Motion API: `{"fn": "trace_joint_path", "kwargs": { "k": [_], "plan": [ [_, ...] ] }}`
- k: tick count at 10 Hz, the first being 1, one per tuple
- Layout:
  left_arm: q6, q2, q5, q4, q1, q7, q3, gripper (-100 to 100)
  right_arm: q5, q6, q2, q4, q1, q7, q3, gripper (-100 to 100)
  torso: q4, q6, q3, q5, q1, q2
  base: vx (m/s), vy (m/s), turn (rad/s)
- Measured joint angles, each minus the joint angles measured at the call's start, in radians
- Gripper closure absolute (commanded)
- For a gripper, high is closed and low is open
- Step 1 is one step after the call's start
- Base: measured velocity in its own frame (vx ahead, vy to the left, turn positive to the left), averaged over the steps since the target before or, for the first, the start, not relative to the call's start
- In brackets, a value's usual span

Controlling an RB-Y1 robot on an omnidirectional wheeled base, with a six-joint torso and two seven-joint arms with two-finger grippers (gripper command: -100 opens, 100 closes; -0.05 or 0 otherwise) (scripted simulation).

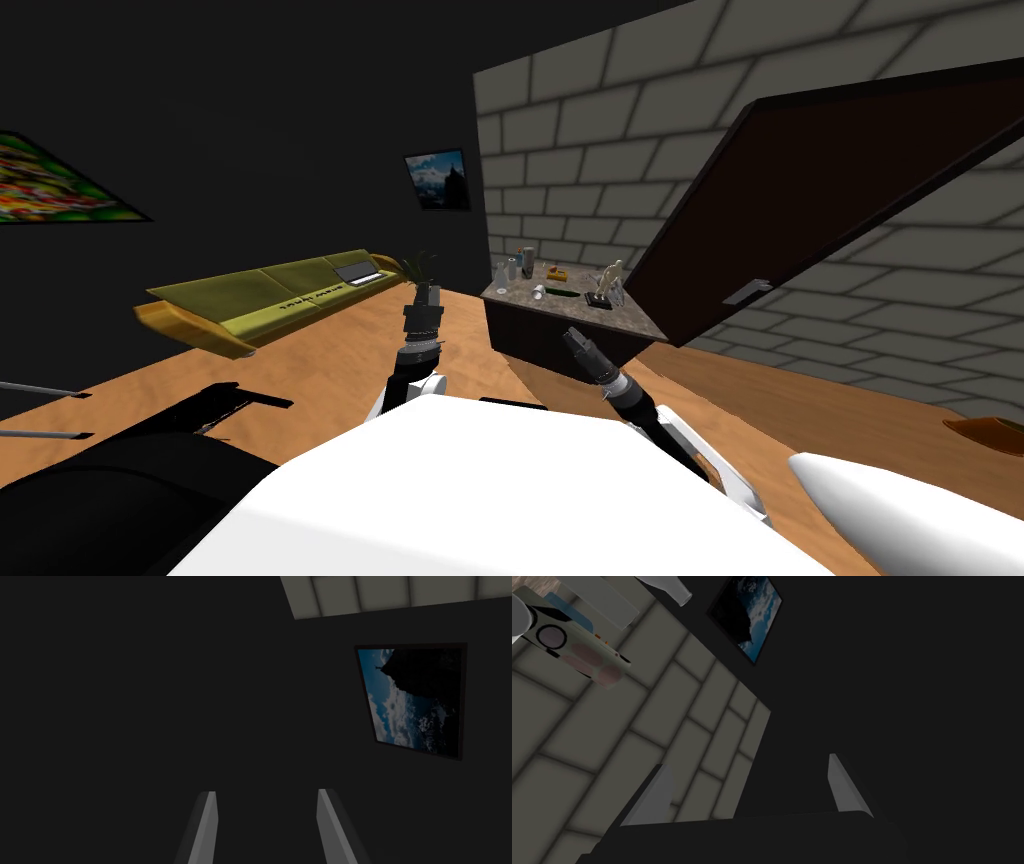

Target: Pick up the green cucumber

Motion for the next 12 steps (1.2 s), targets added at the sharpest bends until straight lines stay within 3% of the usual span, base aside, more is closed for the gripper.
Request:
{"fn": "trace_joint_path", "kwargs": {
  "k": [5, 12],
  "plan": [
    [0.0, 0.0, 0.0, 0.0, 0.0, 0.0, 0.0, 0, 0.046, -0.03, -0.147, 0.089, -0.001, 0.012, 0.045, -100, -0.001, 0.0, -0.002, 0.0, 0.0, -0.003, -0.06, 0.022, 0.128],
    [0.0, 0.0, 0.0, 0.0, 0.0, 0.0, 0.0, 0, 0.091, -0.045, -0.328, 0.181, -0.016, 0.011, 0.079, -100, -0.001, 0.0, -0.003, 0.0, -0.002, -0.006, -0.018, 0.015, 0.113]
  ]
}}
